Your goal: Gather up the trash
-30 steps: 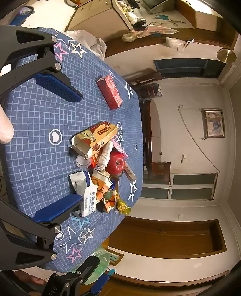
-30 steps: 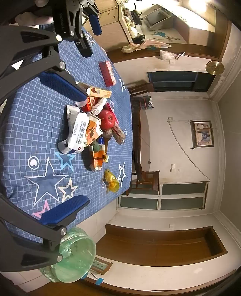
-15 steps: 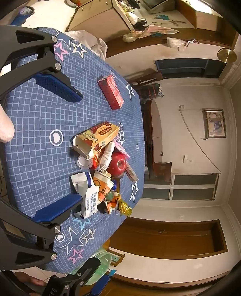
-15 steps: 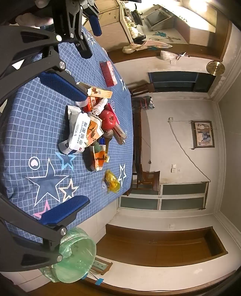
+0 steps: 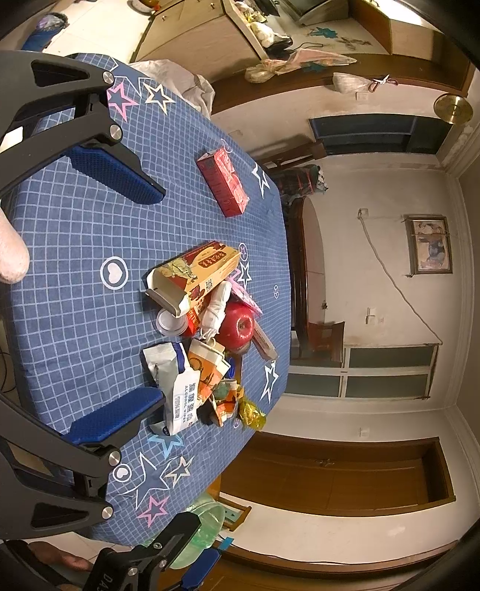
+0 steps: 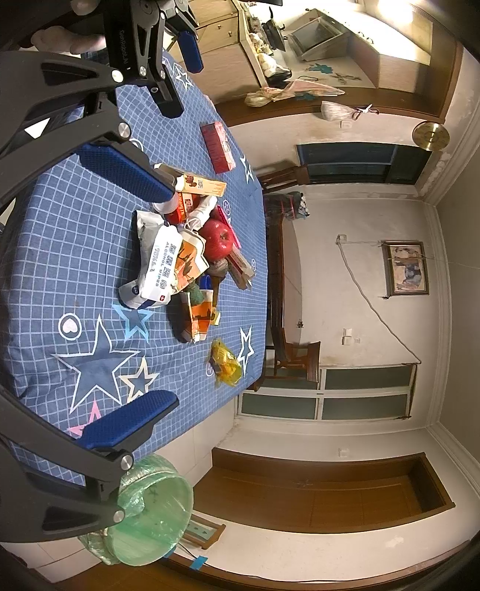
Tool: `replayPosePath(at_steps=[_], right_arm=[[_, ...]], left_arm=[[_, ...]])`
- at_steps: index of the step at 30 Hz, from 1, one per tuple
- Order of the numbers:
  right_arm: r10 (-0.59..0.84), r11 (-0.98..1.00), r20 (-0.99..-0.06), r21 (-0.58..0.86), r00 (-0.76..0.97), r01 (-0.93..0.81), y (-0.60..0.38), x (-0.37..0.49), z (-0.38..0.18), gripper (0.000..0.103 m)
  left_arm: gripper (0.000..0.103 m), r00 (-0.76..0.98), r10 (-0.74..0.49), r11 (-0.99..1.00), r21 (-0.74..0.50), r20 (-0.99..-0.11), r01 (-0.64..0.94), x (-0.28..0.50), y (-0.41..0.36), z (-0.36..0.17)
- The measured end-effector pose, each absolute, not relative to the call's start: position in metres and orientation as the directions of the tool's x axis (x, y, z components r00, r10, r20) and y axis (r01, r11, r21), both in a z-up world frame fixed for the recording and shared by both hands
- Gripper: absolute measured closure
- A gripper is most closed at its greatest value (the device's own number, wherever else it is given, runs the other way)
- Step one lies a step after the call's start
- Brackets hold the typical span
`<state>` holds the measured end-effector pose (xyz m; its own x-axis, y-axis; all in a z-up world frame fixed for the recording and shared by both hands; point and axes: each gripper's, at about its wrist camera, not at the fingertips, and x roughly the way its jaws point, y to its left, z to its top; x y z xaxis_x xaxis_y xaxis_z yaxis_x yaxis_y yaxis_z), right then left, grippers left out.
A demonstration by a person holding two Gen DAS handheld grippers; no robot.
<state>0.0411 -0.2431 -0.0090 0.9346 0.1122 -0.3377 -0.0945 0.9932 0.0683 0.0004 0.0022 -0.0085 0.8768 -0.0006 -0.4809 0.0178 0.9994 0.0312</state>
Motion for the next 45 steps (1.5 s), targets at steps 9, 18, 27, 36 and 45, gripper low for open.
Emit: replayPosePath(at_steps=[9,18,27,36,45], right_arm=[[0.114,0.993,-0.34,0.07,0.934,-0.096,-0.2468,0.0367,-0.0106,0.005],[0.113,0.993,-0.342,0.066,0.933,-0.096,-0.2427,0.0409,-0.0083,0.005],[0.112,0.993,-0.343,0.065,0.932,-0.095,-0.242,0.0423,-0.0125,0.005],[0.112,0.993,-0.345,0.065,0.932,-0.096,-0.2421,0.0419,-0.0127,0.005],[0.111,0.993,-0.346,0.064,0.932,-0.095,-0.2422,0.0421,-0.0129,0.005]], left_arm=[[0.004,0.875,-0.001,0.999,0.031,-0.483,0.019,0.0005,0.0016,-0.0087],[0.004,0.874,-0.001,0.999,0.032,-0.486,0.019,0.0004,0.0019,-0.0095],[0.004,0.872,0.0,0.999,0.032,-0.489,0.018,0.001,0.0028,-0.0112],[0.004,0.871,0.0,0.999,0.033,-0.492,0.019,0.0013,0.0035,-0.0117],[0.004,0.871,0.001,0.999,0.034,-0.492,0.018,0.0016,0.0031,-0.0117]])
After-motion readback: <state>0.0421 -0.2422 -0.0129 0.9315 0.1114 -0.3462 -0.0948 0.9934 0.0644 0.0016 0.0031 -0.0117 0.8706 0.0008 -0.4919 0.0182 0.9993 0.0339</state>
